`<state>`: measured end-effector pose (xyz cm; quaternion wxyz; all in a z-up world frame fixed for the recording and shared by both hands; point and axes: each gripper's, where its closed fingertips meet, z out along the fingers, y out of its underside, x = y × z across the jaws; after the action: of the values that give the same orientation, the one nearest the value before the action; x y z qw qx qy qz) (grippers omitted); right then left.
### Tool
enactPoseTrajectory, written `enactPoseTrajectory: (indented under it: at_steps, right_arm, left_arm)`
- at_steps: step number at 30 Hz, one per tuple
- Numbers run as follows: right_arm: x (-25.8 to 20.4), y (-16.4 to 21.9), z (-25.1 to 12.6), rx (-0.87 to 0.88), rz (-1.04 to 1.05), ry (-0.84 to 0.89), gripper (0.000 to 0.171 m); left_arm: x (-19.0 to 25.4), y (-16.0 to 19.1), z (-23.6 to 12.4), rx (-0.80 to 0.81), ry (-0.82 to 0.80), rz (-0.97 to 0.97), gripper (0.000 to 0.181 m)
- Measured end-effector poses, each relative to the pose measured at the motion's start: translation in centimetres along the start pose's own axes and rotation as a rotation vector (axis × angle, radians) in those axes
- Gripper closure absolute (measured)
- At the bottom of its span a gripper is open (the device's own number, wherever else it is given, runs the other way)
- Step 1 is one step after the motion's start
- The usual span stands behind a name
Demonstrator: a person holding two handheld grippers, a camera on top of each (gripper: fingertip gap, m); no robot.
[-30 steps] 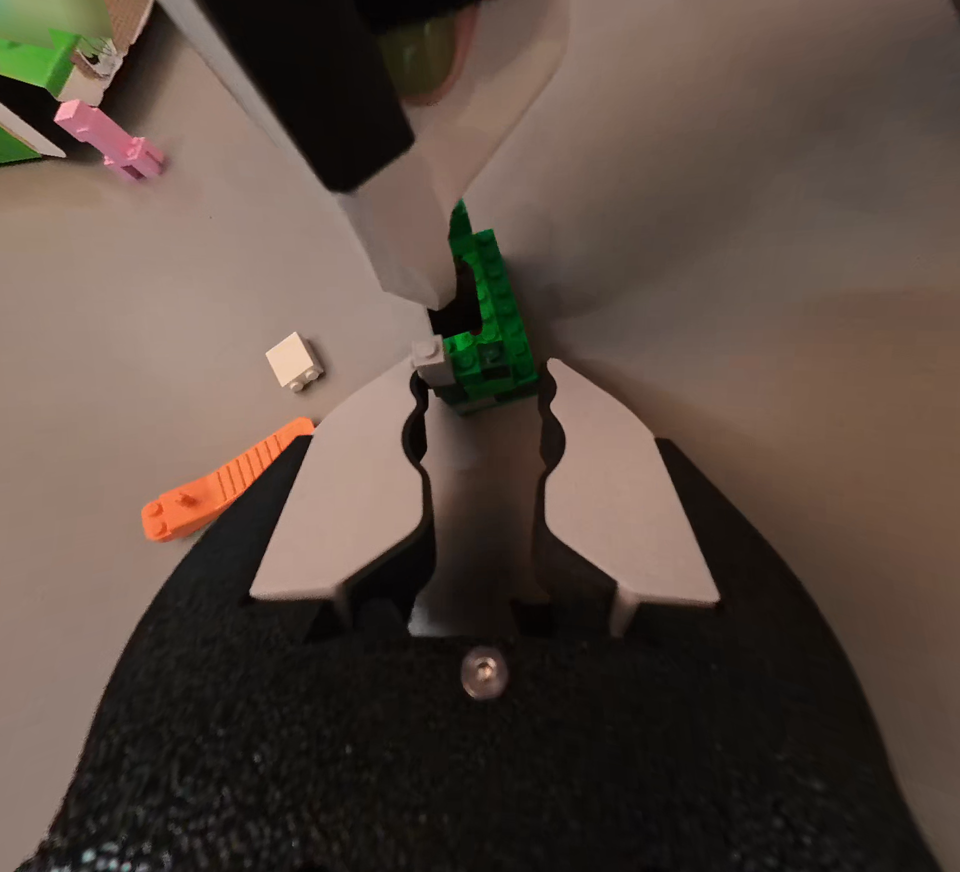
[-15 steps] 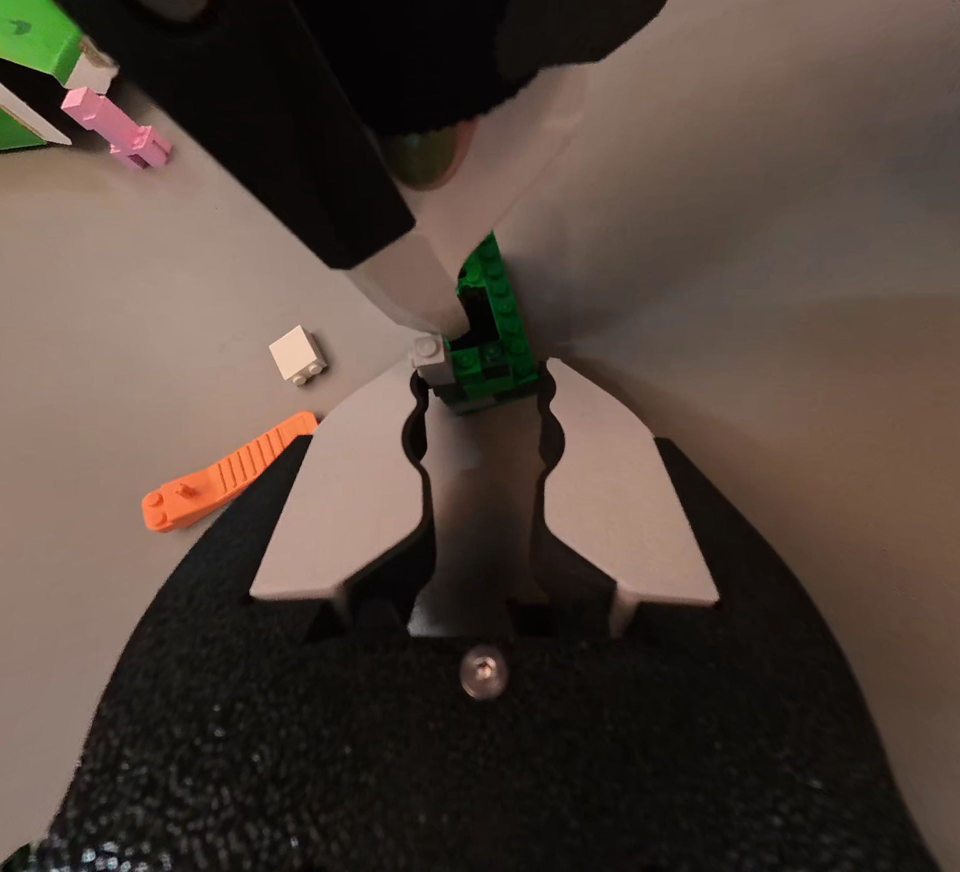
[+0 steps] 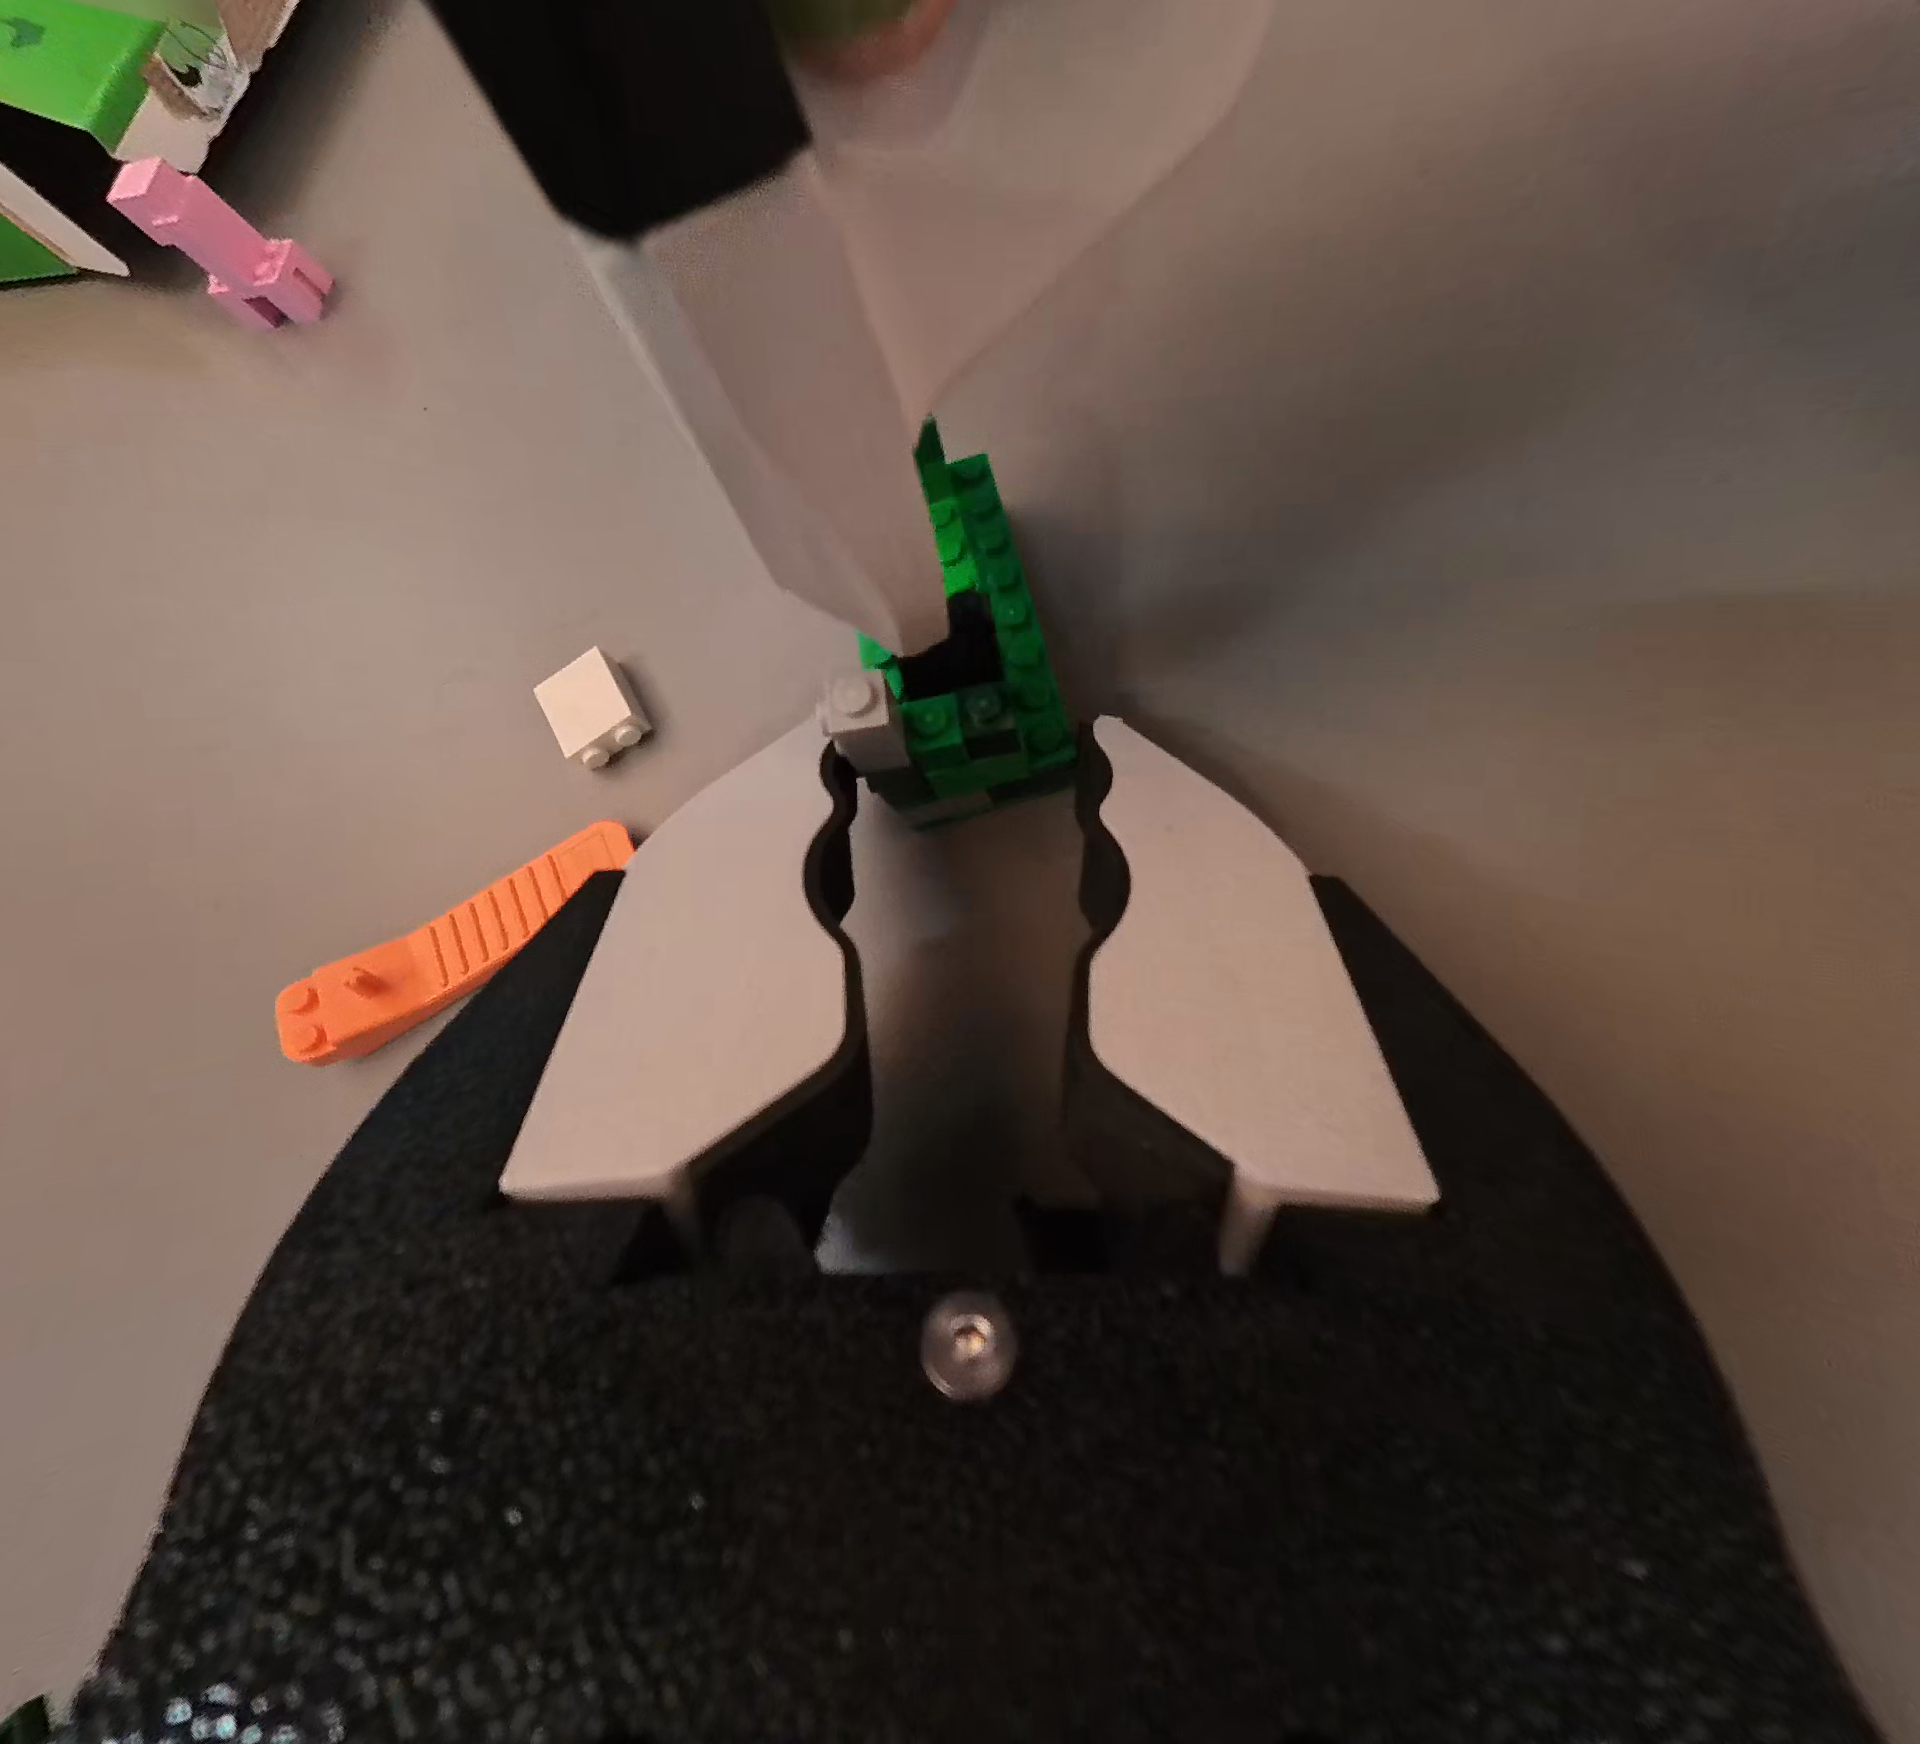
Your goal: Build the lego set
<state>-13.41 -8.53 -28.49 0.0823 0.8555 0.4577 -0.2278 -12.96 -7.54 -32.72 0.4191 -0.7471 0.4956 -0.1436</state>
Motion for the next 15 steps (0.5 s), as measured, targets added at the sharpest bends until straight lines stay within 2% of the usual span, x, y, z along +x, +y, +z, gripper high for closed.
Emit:
enactPoseTrajectory:
  at_steps: [3, 6, 10, 15]
  right_arm:
    - [-0.8, 0.1, -0.7, 0.043, -0.057, -0.076, 0.154]
    - [-1.4, 0.2, -1.6, 0.117, -0.24, -0.121, 0.153]
    - [-0.8, 1.0, -1.7, 0.215, -0.608, 0.021, 0.148]
    - [-0.3, 1.8, -0.8, 0.219, -0.885, 0.184, 0.146]
  left_arm:
    - [0.0, 0.0, 0.0, -0.001, 0.003, -0.002, 0.141]
    - [0.0, 0.0, 0.0, -0.003, 0.015, -0.012, 0.141]
    - [0.1, 0.0, 0.0, -0.002, 0.036, -0.014, 0.141]
    - [0.2, 0.0, 0.0, 0.003, 0.047, 0.006, 0.141]
